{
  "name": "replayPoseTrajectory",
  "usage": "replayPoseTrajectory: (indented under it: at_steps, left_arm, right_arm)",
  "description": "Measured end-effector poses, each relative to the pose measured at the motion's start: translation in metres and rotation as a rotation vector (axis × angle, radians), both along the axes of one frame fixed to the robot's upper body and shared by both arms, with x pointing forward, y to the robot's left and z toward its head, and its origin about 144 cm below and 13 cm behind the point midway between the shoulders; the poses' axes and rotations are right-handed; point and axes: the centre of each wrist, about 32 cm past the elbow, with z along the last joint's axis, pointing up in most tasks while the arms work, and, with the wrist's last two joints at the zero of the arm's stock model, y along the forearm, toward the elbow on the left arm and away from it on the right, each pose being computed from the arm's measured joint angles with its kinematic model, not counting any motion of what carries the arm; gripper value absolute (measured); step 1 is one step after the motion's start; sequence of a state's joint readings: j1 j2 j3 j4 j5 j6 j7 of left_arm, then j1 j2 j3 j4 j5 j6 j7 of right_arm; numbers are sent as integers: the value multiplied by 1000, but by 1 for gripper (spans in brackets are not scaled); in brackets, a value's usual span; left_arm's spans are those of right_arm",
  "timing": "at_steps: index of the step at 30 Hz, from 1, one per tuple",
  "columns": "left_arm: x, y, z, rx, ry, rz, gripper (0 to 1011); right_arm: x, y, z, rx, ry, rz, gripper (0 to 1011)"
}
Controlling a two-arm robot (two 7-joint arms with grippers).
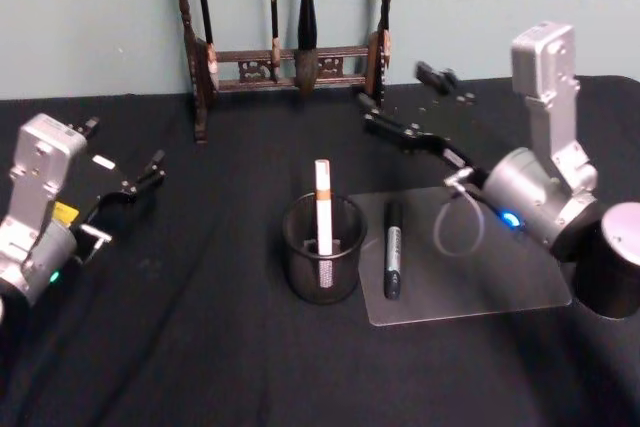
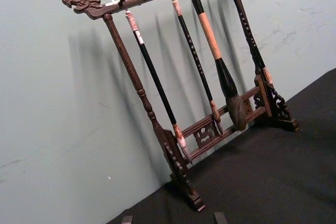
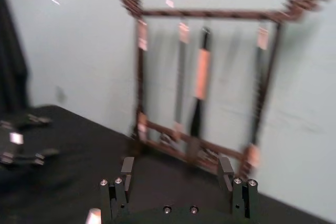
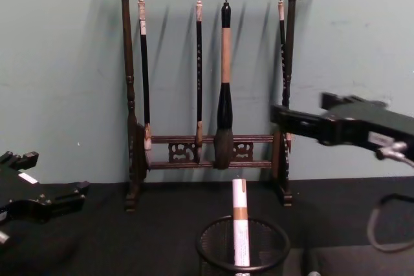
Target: Pick up the water-based marker from the table and place it into the pen holder.
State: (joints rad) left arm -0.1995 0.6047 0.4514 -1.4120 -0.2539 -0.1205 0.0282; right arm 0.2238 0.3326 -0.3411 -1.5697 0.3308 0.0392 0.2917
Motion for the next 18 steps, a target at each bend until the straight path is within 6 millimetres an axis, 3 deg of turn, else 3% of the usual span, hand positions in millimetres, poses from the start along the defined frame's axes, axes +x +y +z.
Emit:
replayPoseTrajectory:
  at_steps: [7, 18]
  left_arm:
    - [0, 0, 0, 0, 0, 0, 1001]
    - [0, 0, 0, 0, 0, 0, 1001]
  right_arm:
    - [-10, -21, 4, -97, 143, -149, 1003]
    - [-13, -19, 1, -218, 332, -187, 1002]
